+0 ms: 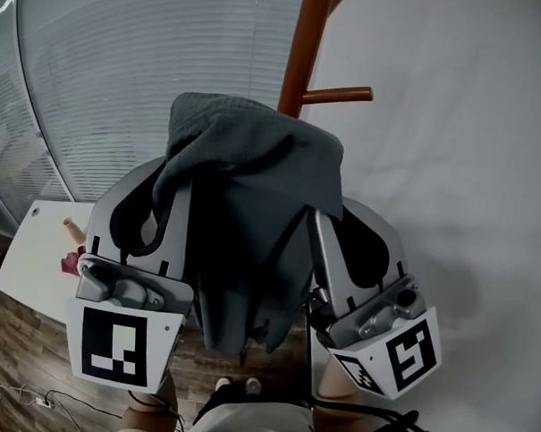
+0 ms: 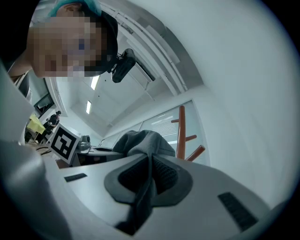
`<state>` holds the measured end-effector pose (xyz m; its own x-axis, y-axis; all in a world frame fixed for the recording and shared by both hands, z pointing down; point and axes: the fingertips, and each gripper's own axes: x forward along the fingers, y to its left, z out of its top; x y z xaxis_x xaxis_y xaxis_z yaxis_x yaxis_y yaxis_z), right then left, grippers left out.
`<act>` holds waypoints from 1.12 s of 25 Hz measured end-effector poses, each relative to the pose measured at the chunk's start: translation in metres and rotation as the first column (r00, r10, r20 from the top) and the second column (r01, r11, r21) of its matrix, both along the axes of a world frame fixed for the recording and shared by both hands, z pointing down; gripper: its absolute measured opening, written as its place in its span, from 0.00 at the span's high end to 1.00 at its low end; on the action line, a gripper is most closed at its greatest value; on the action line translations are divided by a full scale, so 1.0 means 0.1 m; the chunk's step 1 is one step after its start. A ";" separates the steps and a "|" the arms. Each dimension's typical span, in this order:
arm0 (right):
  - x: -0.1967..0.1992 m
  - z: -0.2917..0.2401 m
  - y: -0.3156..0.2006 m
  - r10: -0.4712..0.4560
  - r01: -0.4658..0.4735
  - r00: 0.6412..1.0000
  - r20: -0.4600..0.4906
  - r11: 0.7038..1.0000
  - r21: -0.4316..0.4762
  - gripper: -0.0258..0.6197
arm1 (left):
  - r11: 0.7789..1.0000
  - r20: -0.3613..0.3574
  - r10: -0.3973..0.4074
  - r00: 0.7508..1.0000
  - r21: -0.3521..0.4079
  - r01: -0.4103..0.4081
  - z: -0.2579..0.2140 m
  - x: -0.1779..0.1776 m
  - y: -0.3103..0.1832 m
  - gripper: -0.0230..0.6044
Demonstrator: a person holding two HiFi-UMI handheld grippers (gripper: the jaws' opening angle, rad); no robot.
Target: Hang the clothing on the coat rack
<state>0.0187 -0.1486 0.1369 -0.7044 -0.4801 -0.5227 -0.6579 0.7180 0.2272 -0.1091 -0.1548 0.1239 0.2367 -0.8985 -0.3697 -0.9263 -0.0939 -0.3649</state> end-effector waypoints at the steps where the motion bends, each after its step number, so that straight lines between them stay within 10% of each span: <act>1: -0.01 -0.02 -0.02 0.005 -0.005 1.000 -0.001 1.000 -0.002 0.92 | 1.000 0.003 0.007 1.000 -0.002 -0.007 -0.03 -0.01 -0.03 0.90; 28: -0.02 0.13 -0.59 0.097 -0.097 0.995 -0.011 0.985 -0.144 0.92 | 0.951 -0.070 0.259 0.963 -0.156 -0.267 0.21 0.03 -0.81 0.90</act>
